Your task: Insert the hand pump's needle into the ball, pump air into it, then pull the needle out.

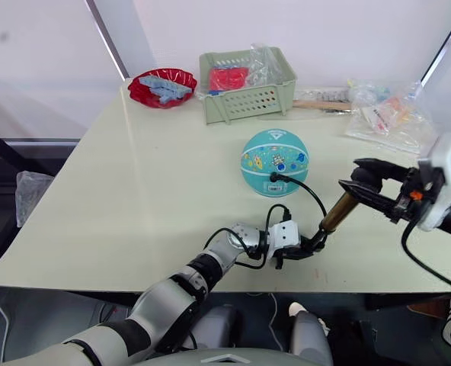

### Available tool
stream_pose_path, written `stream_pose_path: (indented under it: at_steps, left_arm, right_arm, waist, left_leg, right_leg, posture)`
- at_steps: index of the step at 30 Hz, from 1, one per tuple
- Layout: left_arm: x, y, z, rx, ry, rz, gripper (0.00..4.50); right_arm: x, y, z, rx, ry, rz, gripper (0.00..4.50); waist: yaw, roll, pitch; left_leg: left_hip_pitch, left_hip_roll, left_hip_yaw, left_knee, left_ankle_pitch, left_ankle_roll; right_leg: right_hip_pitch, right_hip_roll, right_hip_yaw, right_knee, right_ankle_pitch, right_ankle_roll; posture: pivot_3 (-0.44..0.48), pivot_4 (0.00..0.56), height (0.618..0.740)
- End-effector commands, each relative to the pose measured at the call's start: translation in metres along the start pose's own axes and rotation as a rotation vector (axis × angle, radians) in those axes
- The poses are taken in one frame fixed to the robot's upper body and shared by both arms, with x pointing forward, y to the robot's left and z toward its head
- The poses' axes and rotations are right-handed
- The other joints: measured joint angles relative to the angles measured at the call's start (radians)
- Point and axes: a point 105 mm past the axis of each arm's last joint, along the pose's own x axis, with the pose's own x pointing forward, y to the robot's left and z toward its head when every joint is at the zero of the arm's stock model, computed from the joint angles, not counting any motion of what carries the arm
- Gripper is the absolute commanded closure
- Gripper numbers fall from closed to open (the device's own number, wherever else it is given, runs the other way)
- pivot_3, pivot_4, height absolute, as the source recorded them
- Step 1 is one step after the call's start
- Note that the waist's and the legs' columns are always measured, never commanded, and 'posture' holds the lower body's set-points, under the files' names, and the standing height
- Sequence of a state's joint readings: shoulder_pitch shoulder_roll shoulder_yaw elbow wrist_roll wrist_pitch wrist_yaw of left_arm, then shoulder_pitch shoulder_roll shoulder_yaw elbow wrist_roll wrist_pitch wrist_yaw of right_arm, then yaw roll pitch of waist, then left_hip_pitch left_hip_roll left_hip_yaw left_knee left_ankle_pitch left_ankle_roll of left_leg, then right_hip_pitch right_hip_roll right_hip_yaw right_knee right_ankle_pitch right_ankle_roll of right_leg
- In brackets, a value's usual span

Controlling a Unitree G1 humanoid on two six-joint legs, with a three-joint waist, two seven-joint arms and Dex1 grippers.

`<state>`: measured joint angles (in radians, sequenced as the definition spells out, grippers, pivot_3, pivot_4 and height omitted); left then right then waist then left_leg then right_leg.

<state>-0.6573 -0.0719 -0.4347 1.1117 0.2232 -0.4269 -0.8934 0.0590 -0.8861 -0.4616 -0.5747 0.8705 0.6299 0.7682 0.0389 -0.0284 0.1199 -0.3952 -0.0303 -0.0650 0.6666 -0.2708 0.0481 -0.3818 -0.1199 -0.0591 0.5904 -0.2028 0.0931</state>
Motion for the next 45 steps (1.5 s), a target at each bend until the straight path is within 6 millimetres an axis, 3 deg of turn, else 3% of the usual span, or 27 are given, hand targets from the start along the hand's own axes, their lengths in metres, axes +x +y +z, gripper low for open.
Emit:
stream_pose_path:
  at_steps: [1, 6, 10, 17, 29, 34, 39, 45]
  left_arm:
    - [-0.019, -0.053, -0.083, -0.175, 0.299, -0.139, 3.4]
    - [-0.019, -0.053, -0.082, -0.173, 0.297, -0.14, 3.4]
    - [-0.018, -0.052, -0.082, -0.172, 0.297, -0.141, 3.4]
    - [-0.018, -0.052, -0.082, -0.17, 0.298, -0.144, 3.4]
    - [-0.018, -0.051, -0.081, -0.169, 0.3, -0.145, 3.4]
    - [-0.018, -0.052, -0.081, -0.168, 0.299, -0.147, 3.4]
    - [-0.019, -0.053, -0.082, -0.167, 0.3, -0.151, 3.4]
    - [-0.019, -0.053, -0.082, -0.167, 0.299, -0.151, 3.4]
  right_arm:
    - [0.005, 0.002, -0.039, 0.022, 0.097, -0.042, 2.41]
    - [0.006, 0.009, -0.065, 0.008, 0.142, -0.055, 2.41]
    - [0.007, 0.009, -0.066, -0.002, 0.129, -0.06, 2.41]
    - [0.002, 0.004, -0.019, -0.003, 0.004, -0.023, 2.41]
    - [-0.023, -0.014, 0.079, -0.08, -0.168, -0.012, 2.41]
    - [-0.031, -0.016, 0.104, -0.093, -0.198, -0.015, 2.41]
    - [-0.032, -0.014, 0.098, -0.086, -0.145, 0.002, 2.41]
    - [-0.013, -0.003, 0.034, -0.035, 0.036, 0.032, 2.41]
  waist:
    - [-0.001, -0.001, -0.002]
    - [-0.001, -0.002, -0.003]
    - [0.0, -0.001, -0.003]
    - [0.002, 0.004, 0.002]
    - [0.003, 0.01, 0.008]
    - [0.003, 0.009, 0.008]
    - [0.003, 0.01, 0.009]
    - [0.003, 0.004, 0.005]
  left_leg:
    - [0.0, 0.0, 0.0, 0.0, 0.0, 0.0]
    - [0.001, 0.0, 0.0, 0.0, 0.0, 0.0]
    - [0.001, 0.0, 0.0, 0.0, 0.0, 0.0]
    - [0.0, 0.0, 0.0, 0.0, 0.0, 0.0]
    - [-0.001, -0.001, 0.0, 0.001, 0.0, 0.001]
    - [-0.002, -0.001, 0.0, 0.001, 0.002, 0.003]
    - [-0.002, -0.001, 0.001, 0.001, 0.002, 0.004]
    - [-0.002, -0.001, 0.0, 0.001, 0.002, 0.004]
  right_leg:
    - [0.0, 0.0, 0.0, 0.0, 0.0, 0.0]
    - [0.0, 0.001, 0.0, 0.0, 0.0, 0.0]
    - [0.0, 0.001, 0.001, 0.0, 0.0, 0.0]
    - [0.0, 0.0, 0.001, 0.0, 0.0, 0.0]
    - [0.0, -0.001, 0.0, 0.0, 0.0, 0.0]
    - [0.0, -0.001, 0.0, 0.0, 0.0, 0.0]
    - [-0.001, -0.002, 0.0, 0.0, 0.0, 0.0]
    - [-0.001, -0.001, -0.001, 0.0, 0.0, 0.0]
  posture:
    - [0.0, 0.15, 0.737]
    - [0.0, 0.15, 0.737]
    - [0.0, 0.15, 0.737]
    - [0.0, 0.15, 0.737]
    - [0.0, 0.15, 0.737]
    - [0.0, 0.15, 0.737]
    - [0.0, 0.15, 0.737]
    - [0.0, 0.15, 0.737]
